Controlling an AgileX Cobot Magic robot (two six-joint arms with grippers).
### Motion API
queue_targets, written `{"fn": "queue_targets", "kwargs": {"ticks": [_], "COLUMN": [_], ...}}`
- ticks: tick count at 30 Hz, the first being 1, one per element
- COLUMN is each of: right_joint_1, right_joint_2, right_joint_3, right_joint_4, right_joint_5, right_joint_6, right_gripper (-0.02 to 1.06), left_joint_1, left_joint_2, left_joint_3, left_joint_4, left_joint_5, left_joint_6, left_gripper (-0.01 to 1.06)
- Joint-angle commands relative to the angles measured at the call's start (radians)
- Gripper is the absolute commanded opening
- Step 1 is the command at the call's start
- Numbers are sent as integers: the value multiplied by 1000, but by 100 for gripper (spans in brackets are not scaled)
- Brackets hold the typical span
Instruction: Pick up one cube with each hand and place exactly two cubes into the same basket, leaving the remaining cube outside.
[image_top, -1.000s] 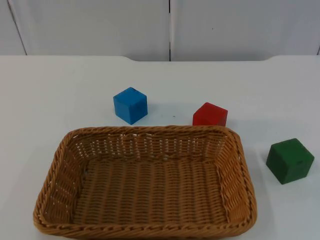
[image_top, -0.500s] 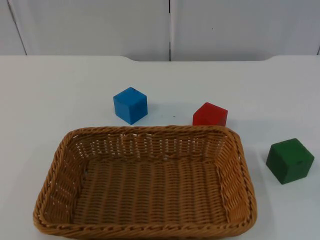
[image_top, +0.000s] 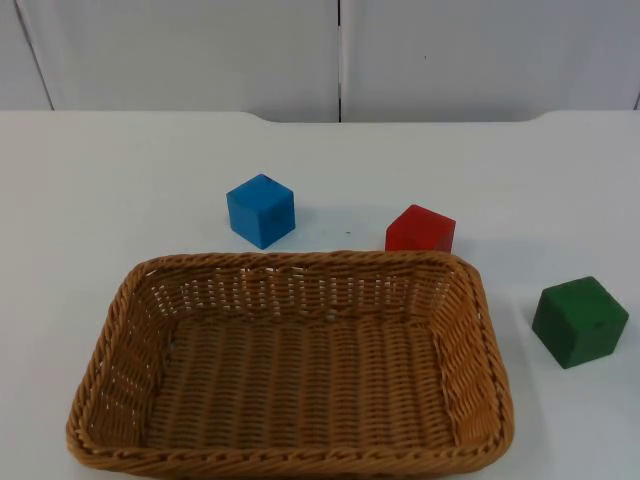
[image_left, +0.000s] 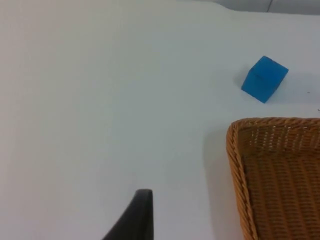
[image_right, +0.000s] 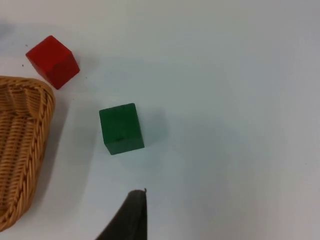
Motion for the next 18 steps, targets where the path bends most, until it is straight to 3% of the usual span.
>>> {"fn": "queue_targets", "kwargs": {"ticks": [1, 18], "right_joint_1": [-6, -4], "right_joint_2": [57, 401], "right_joint_3": [-31, -180], "right_joint_4": [4, 46], "right_joint_5": [-11, -35], "right_joint_6": [-2, -43], "right_gripper": [105, 105], "left_joint_1": [2, 2], "left_joint_2": [36, 243], "left_joint_3": [-17, -34], "left_joint_4": [-14, -55], "left_joint_5": [-31, -153], "left_joint_6": [-1, 64], "left_gripper": [105, 105]}}
